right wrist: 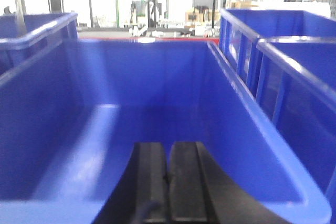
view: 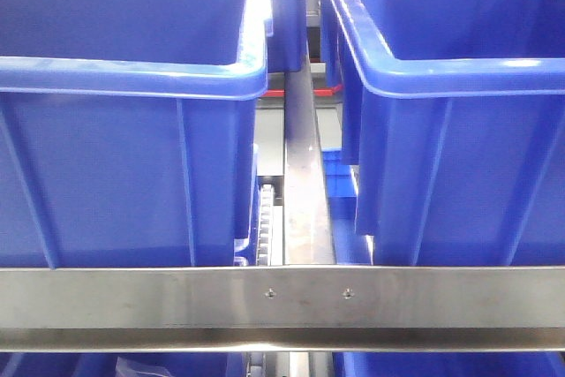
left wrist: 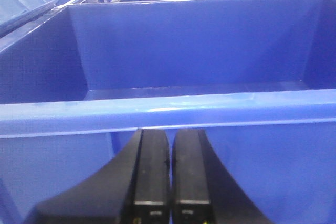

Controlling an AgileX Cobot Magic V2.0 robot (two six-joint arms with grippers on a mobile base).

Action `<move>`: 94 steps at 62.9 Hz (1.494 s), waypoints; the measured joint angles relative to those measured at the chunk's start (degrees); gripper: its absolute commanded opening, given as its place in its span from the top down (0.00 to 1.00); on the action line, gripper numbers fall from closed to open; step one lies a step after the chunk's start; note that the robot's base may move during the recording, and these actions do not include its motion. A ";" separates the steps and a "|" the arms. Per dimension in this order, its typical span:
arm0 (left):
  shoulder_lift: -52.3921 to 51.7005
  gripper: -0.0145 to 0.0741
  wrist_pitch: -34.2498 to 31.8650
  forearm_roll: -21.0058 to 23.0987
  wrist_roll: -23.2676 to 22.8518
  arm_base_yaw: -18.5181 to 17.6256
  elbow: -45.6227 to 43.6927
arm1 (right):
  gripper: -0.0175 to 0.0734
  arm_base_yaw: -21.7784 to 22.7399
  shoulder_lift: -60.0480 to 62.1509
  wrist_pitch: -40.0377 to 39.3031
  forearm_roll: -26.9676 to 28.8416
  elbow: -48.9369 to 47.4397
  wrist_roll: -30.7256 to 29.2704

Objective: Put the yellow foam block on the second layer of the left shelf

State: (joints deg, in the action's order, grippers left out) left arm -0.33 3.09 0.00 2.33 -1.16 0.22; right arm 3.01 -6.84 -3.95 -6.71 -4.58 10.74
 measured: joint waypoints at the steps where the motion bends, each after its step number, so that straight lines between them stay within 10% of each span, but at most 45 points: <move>1: 0.00 0.70 0.00 0.00 0.00 0.00 0.00 | 0.74 0.00 0.13 0.00 0.00 0.26 0.00; 94: 0.00 0.70 0.00 0.00 0.00 0.00 0.00 | 0.74 -5.71 7.41 3.65 4.86 6.27 -2.28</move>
State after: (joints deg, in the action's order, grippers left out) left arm -0.33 3.09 0.00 2.33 -1.16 0.22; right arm -2.70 0.57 -0.30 -1.85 1.69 8.46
